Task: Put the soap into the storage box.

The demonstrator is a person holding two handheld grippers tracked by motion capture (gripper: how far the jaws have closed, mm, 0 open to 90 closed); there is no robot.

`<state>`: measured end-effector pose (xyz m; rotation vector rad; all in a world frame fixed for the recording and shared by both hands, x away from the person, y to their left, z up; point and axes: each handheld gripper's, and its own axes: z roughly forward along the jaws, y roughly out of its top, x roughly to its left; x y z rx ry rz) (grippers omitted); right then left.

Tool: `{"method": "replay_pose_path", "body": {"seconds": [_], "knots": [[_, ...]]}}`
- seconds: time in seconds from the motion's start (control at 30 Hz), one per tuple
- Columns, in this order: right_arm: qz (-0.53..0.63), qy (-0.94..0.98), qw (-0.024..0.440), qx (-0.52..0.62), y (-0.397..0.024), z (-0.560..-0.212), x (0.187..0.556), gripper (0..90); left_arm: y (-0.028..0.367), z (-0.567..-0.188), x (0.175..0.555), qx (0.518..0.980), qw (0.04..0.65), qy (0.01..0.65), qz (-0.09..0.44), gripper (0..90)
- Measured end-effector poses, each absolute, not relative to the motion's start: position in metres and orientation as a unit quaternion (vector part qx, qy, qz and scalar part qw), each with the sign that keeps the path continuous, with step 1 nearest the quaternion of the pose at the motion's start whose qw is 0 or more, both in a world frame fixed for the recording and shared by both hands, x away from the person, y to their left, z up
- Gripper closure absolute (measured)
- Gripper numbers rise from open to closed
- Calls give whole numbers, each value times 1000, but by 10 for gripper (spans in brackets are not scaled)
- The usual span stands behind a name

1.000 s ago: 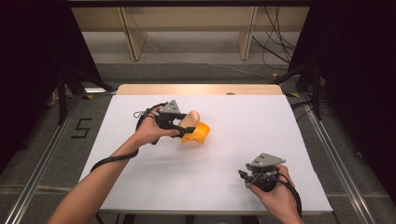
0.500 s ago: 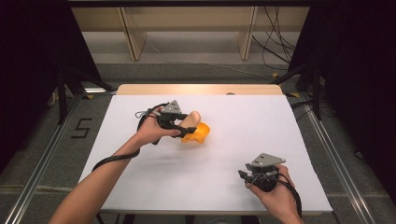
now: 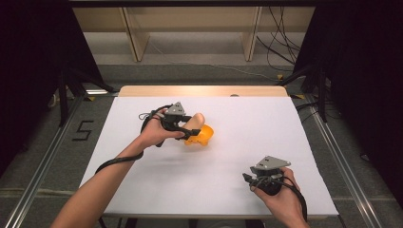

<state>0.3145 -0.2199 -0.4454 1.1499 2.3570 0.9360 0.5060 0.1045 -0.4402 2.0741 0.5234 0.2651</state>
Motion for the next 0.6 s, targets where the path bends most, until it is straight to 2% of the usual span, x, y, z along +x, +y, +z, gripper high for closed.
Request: {"method": "replay_pose_path", "body": {"seconds": [0.6], "knots": [[331, 836, 184, 397, -221, -446, 315, 613, 100, -446, 507, 856, 459, 213, 105, 320]]}}
